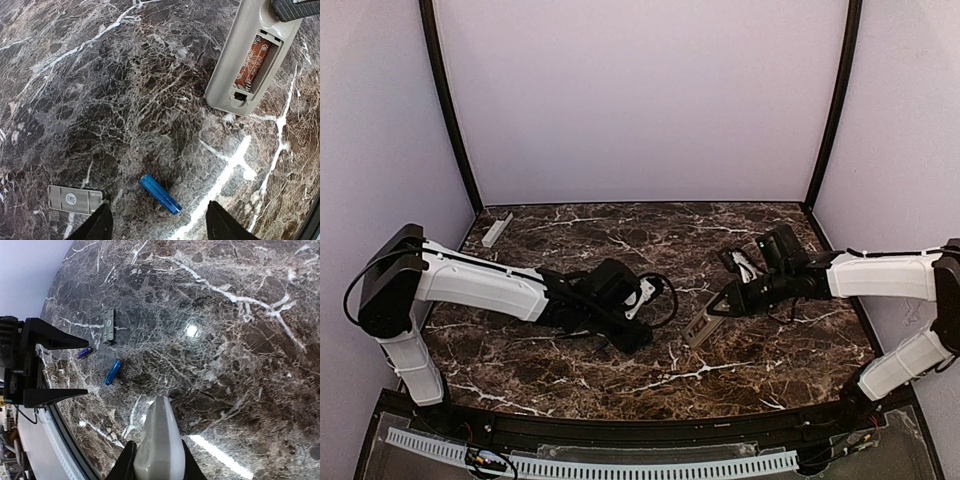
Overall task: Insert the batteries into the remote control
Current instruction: Place the remote control without the battery cover at the center of the board.
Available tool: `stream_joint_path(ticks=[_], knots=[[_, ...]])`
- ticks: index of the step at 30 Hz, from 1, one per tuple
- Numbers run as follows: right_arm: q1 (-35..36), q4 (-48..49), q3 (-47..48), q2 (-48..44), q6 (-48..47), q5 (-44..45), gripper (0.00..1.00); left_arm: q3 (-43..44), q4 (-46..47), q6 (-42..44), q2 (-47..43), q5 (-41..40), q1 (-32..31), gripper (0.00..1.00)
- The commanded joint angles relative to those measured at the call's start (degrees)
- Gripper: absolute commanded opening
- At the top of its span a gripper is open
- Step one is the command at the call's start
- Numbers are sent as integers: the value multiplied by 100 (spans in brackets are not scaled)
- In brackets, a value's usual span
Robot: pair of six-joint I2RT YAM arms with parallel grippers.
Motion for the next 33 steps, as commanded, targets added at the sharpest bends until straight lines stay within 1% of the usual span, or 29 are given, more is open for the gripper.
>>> stream_joint_path(ticks=[1,4,7,11,13,15,19,25,30,33], knots=[[-154,674,-240,32,470,-802,3,174,-442,-48,-57,153,30,64],[-282,923,-465,96,594,-1074,4,325,-640,212,-46,207,91,64],[-312,1285,-694,250,738,-1283,5,553,-930,225,26,272,183,64],[-321,1896,-1000,502,1108,-1581,12,708,-1307,30,52,191,304,63],[-317,2221,-1155,610,1288,-1718,17,682,-1512,-69,-20,168,351,62],[-317,2428,-1248,718,1373,-1804,20,557,-1660,-163,-167,118,385,63],[-318,2551,-1288,888,1389,-1861,28,160,-1709,-313,-518,82,468,63],[-317,2570,-1315,1071,1331,-1801,31,-46,-1844,-311,-693,-12,572,64],[-321,2468,-1300,1199,1259,-1737,37,-93,-1946,-242,-738,-1,612,66],[-319,2226,-1205,1237,1120,-1568,40,-105,-2097,-129,-751,106,625,66]])
